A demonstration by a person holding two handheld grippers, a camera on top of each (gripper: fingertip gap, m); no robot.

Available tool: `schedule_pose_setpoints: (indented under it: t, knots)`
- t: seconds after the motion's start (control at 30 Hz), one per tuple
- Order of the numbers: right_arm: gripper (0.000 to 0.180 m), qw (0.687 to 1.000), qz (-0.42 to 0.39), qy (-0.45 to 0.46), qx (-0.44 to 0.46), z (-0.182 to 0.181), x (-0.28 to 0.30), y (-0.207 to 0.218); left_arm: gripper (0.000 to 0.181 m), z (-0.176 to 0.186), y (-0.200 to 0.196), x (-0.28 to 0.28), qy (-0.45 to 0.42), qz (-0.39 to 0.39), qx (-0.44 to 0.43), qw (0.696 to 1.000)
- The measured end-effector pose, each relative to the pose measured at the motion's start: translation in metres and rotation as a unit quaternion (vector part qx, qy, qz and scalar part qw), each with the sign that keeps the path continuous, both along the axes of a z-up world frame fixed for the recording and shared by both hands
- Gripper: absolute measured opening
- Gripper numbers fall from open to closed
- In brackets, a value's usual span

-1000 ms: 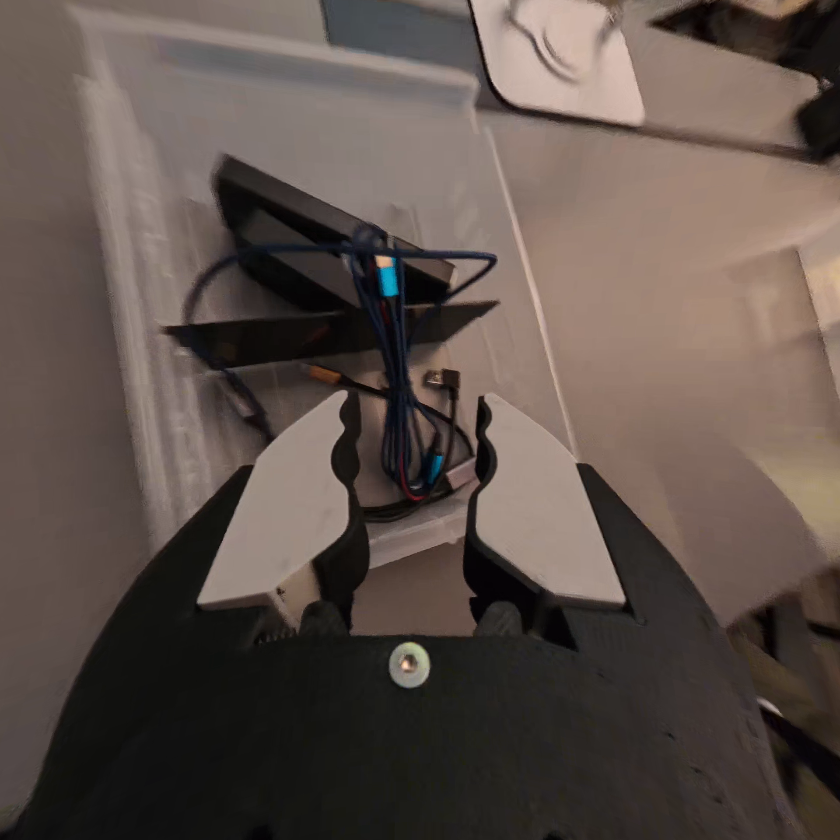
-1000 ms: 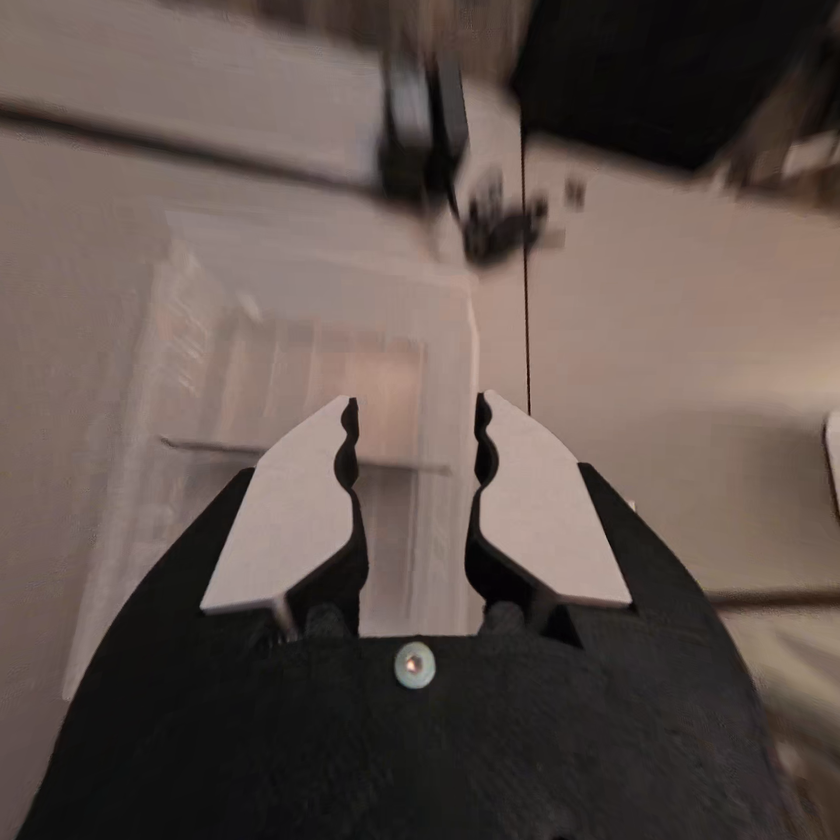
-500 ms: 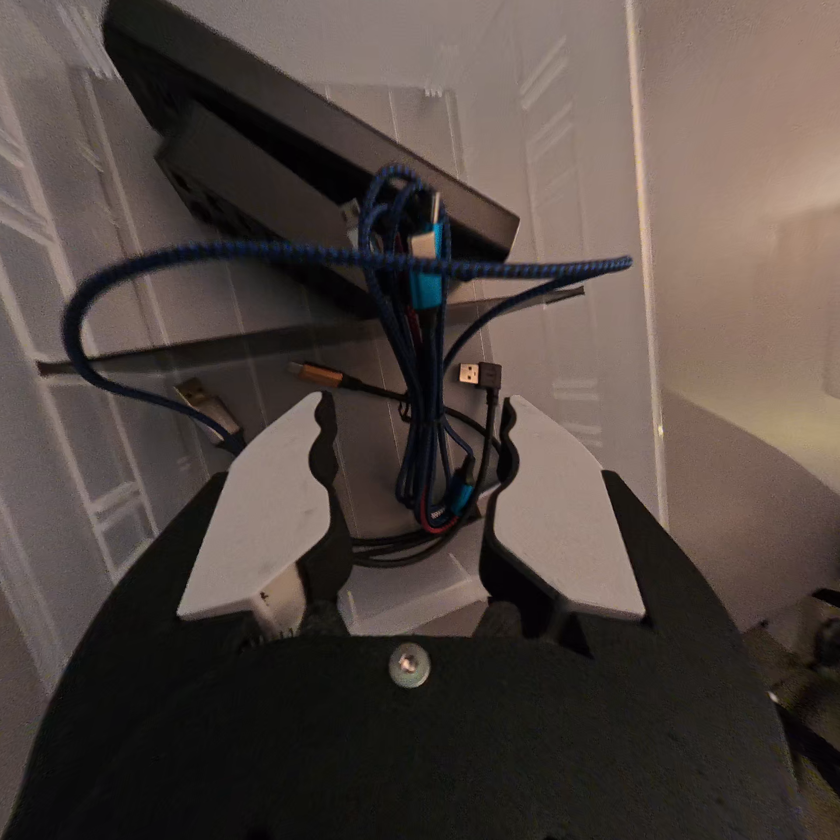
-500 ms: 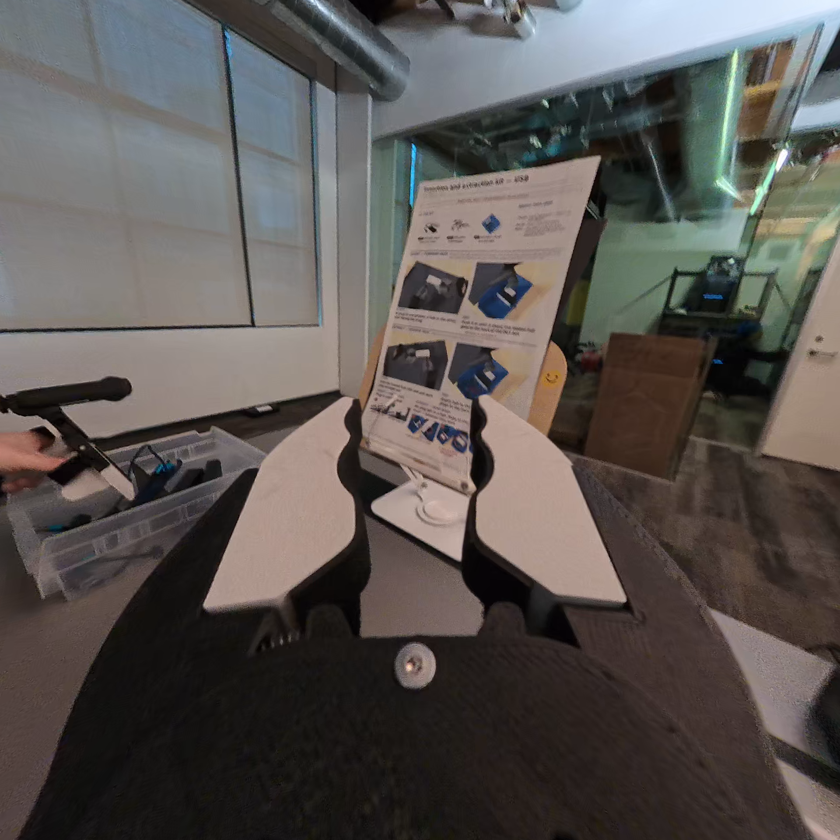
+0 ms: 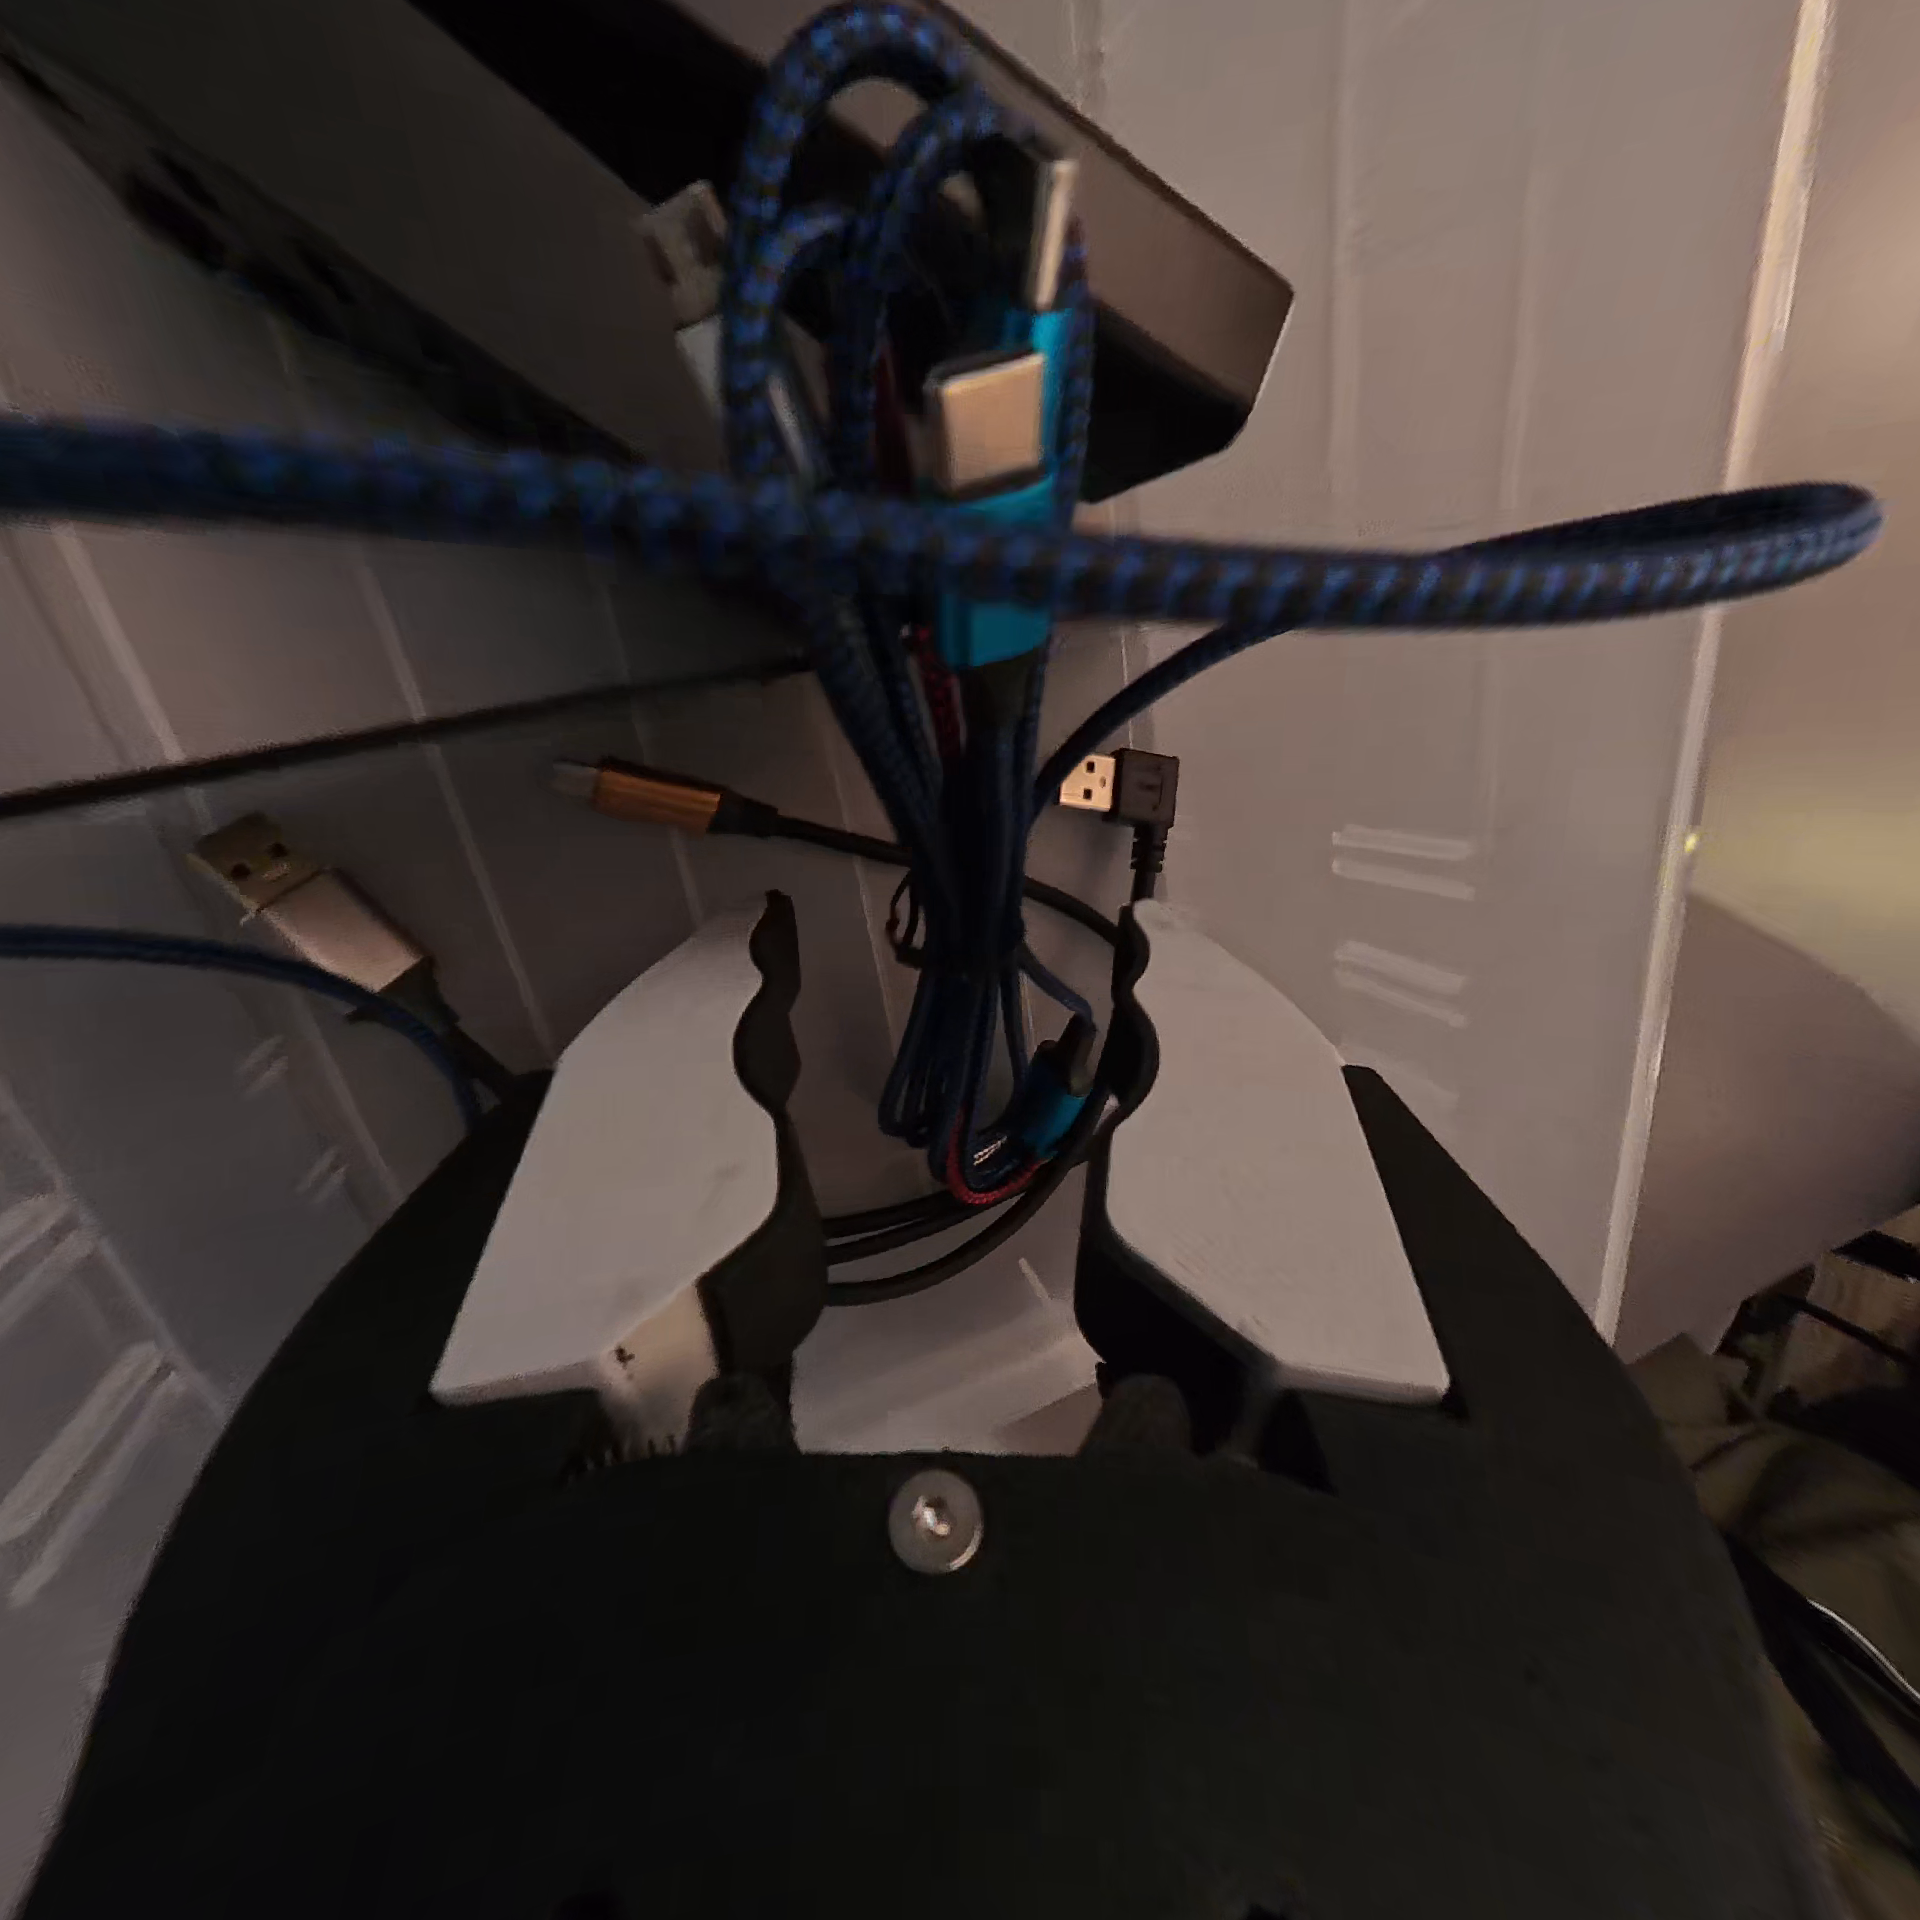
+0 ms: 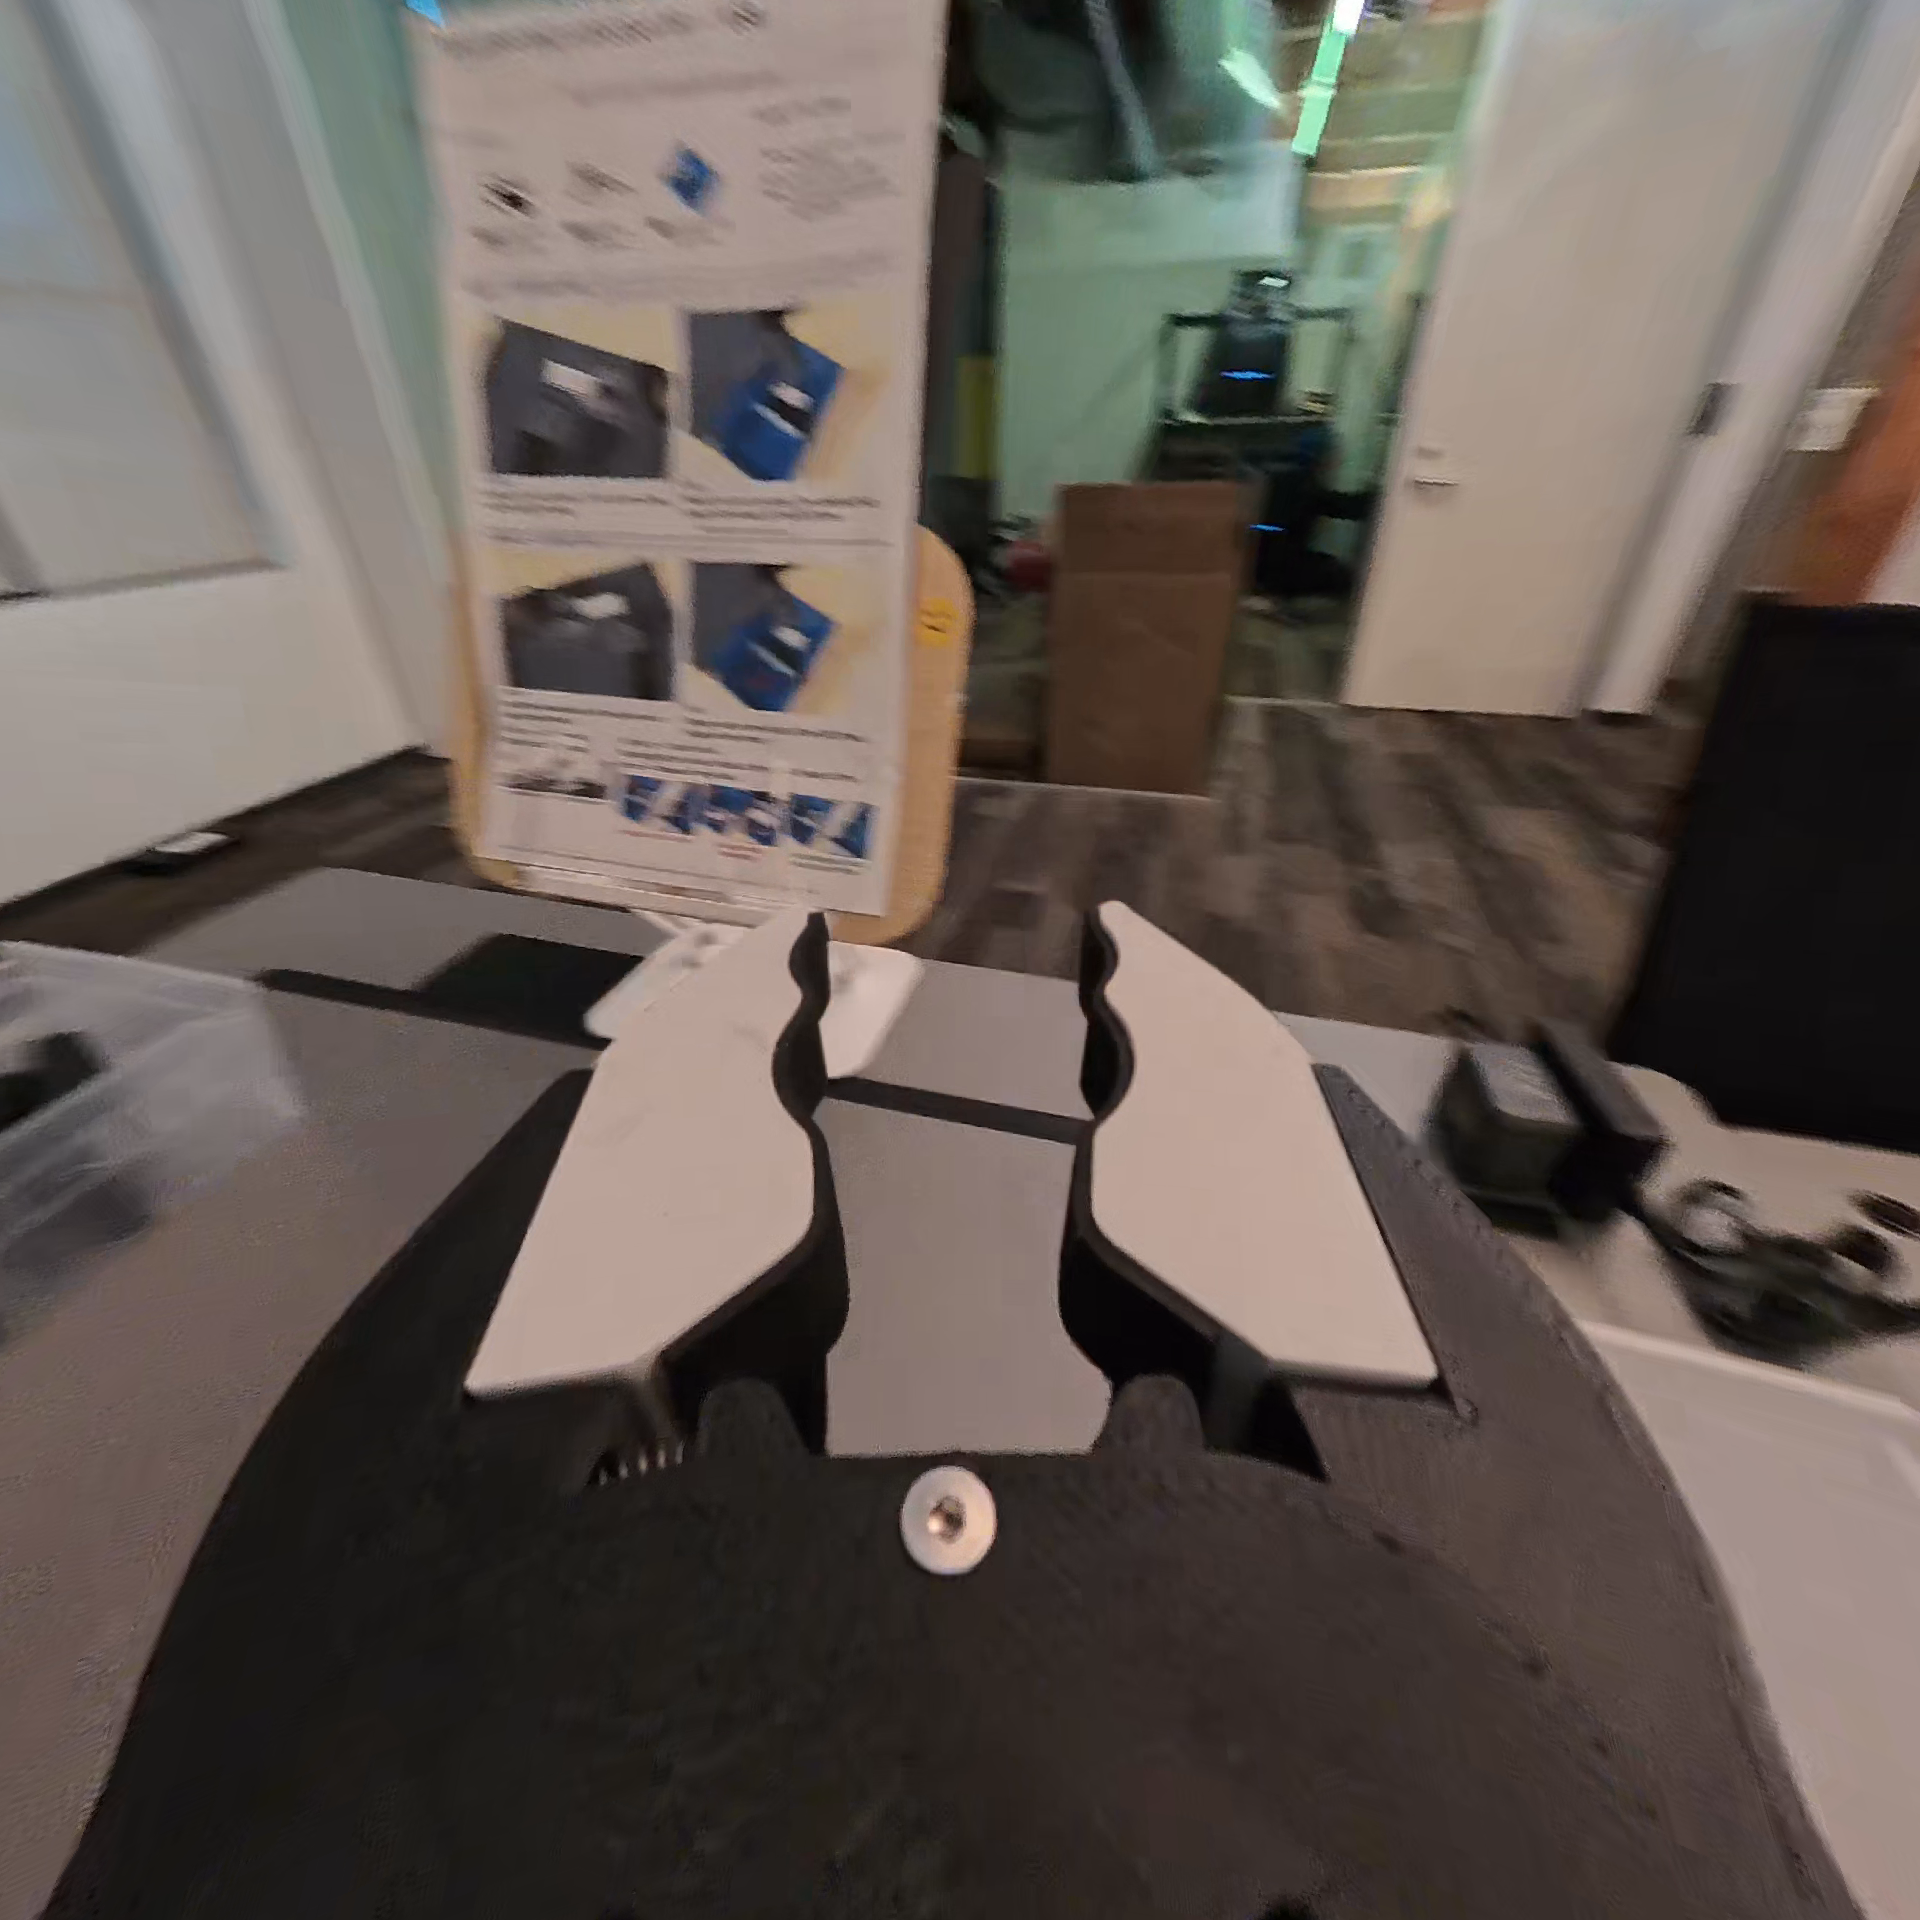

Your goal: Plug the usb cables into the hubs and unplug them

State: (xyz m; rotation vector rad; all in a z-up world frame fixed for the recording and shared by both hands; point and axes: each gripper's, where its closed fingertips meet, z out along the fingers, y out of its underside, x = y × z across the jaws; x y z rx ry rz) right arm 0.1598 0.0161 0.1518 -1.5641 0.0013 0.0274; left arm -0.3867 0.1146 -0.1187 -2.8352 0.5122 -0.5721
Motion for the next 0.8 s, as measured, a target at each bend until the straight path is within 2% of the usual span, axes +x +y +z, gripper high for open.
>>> schedule_pose_setpoints:
  t: [0.13,0.2,0.27,0.57,0.8]
  knots:
    - [0.050,0.998,-0.067,-0.016,-0.009,-0.002,0.011,0.000,0.050,-0.006,-0.001,0.011,0.005,-0.029,-0.012,0.999]
    - [0.050,0.996,-0.089,-0.021,-0.019,-0.005,0.015,0.003,0.039,-0.012,-0.001,0.011,0.019,-0.035,-0.023,0.999]
    - [0.050,0.994,-0.098,-0.033,-0.030,-0.010,0.015,0.007,0.021,-0.017,0.000,0.010,0.028,-0.036,-0.032,0.998]
    - [0.050,0.996,-0.055,-0.050,-0.059,-0.024,-0.002,0.020,0.018,-0.005,-0.007,0.012,0.018,-0.059,-0.028,0.998]
    - [0.052,0.996,-0.037,-0.059,-0.060,-0.026,-0.012,0.023,0.018,0.040,-0.010,0.005,0.006,-0.032,0.046,0.998]
